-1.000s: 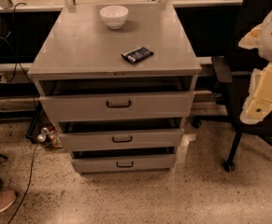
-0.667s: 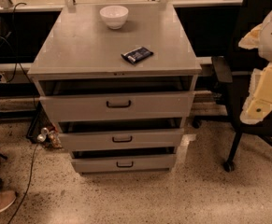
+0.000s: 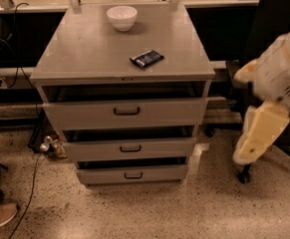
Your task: Open top drawer
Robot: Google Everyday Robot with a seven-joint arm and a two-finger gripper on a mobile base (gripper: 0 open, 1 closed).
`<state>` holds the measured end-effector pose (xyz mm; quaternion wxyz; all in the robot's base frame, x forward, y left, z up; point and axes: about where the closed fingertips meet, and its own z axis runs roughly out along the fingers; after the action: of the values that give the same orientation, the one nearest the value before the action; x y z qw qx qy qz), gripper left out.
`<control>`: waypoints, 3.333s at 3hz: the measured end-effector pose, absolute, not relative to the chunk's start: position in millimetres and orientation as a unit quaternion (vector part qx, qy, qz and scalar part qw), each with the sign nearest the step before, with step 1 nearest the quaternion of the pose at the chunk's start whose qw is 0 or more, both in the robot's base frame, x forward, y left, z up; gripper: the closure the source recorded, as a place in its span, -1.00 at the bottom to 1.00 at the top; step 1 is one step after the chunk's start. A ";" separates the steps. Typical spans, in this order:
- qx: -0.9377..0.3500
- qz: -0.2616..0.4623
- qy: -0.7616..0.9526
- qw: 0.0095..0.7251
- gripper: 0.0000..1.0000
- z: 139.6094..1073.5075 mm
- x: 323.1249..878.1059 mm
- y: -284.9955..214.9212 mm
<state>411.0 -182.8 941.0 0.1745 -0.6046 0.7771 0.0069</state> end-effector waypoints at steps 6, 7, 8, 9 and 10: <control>-0.671 -0.036 0.702 0.234 -1.00 762.0 512.4 -25.7; -0.673 -0.038 0.701 0.234 -1.00 766.2 509.3 -30.3; -0.677 -0.043 0.693 0.243 -1.00 766.5 515.2 -31.9; -0.676 -0.060 0.684 0.268 -1.00 765.0 549.3 -53.0; -0.671 -0.079 0.679 0.287 -1.00 754.0 598.9 -81.4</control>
Offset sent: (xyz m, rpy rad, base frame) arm -0.0200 0.0531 -0.0419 0.0392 0.0183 0.0455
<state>598.9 -81.4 754.0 0.2867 -0.6707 0.6795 -0.0791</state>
